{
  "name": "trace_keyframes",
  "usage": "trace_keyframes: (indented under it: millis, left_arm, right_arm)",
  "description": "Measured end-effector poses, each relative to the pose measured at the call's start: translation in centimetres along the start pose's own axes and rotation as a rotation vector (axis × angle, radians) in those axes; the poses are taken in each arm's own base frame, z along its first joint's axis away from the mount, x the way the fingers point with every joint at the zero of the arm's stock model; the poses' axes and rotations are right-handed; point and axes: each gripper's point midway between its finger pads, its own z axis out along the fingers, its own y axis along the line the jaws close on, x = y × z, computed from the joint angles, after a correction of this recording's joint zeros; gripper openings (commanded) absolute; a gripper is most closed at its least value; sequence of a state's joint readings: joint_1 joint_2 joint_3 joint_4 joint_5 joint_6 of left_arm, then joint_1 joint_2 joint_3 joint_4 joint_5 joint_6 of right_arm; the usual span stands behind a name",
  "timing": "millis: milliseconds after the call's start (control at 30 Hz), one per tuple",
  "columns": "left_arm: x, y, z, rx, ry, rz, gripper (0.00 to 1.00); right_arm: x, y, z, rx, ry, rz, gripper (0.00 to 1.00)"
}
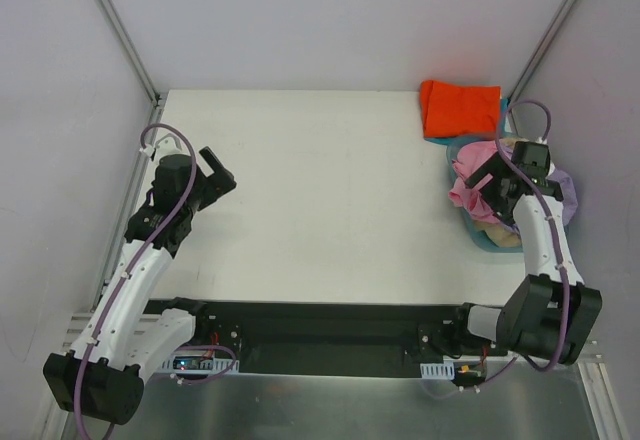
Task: Fold and stack the t-shirts
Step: Grab the tshirt from the pile
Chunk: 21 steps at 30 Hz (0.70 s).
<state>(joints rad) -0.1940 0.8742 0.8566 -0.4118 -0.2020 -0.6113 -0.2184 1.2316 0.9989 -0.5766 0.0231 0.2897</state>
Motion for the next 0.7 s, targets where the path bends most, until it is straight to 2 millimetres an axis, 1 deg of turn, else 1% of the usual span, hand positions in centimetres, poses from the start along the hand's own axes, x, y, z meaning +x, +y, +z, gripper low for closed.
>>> trace_keyframes:
  millis: [33,100,133,167,200,233,267,333,367,400,467,533,567,633,667,700]
  left_arm:
    - [0.0,0.0,0.1,0.001,-0.002,0.0,0.99]
    - [0.2,0.0,0.2,0.005,-0.001,0.002,0.99]
    - [0.3,-0.1,0.3,0.009,0.001,0.002,0.99]
    - [0.3,-0.1,0.3,0.011,0.0,0.001,0.99]
    - [0.3,-0.1,0.4,0.013,-0.001,0.001,0.99]
    - [0.3,-0.1,0.4,0.014,-0.002,0.001,0.99]
    - [0.3,-0.1,0.4,0.014,-0.002,0.001,0.99]
    - [0.2,-0.1,0.4,0.015,-0.003,0.0,0.99]
    - [0.2,-0.2,0.4,0.016,-0.004,0.0,0.99]
    - [0.2,-0.2,0.3,0.018,-0.005,-0.001,0.99]
    - [0.1,-0.3,0.2,0.026,-0.012,-0.003,0.99]
    - [0.1,-0.3,0.0,0.034,-0.017,-0.004,0.99]
    - [0.2,-0.3,-0.1,0.038,-0.018,-0.005,0.99]
    - [0.2,-0.4,-0.2,0.049,-0.019,-0.006,0.99]
    - [0.2,-0.6,-0.2,0.059,-0.019,-0.007,0.99]
    - [0.2,-0.7,-0.2,0.066,-0.019,-0.008,0.99]
  right_arm:
    - [0.0,-0.4,0.5,0.024,0.001,0.001,0.96]
    - [-0.2,-1.1,2.0,0.074,0.002,0.002,0.95]
    - [-0.2,-1.4,2.7,0.093,0.004,0.004,0.9]
    - [-0.2,-1.6,3.5,0.111,0.007,0.011,0.82]
    - [-0.2,-1.8,4.3,0.125,0.012,0.018,0.69]
    - [-0.1,-1.9,5.1,0.135,0.019,0.028,0.44]
    - [0.0,-1.9,5.7,0.139,0.024,0.031,0.3]
    - [0.1,-1.4,6.8,0.122,0.036,0.049,0.15]
    - [0.1,-1.1,7.1,0.11,0.038,0.058,0.12]
    - [0.0,-0.9,7.2,0.102,0.034,0.06,0.07]
    - [-0.6,-0.5,6.8,0.082,0.012,0.063,0.06]
    - [-1.6,0.0,5.8,0.063,-0.017,0.055,0.04]
    - [-2.3,0.4,5.1,0.054,-0.038,0.047,0.04]
    - [-4.8,1.7,2.7,0.017,-0.109,0.032,0.04]
    - [-6.2,2.4,1.3,-0.009,-0.153,0.024,0.04]
    - [-7.8,3.3,-0.6,-0.041,-0.207,0.017,0.04]
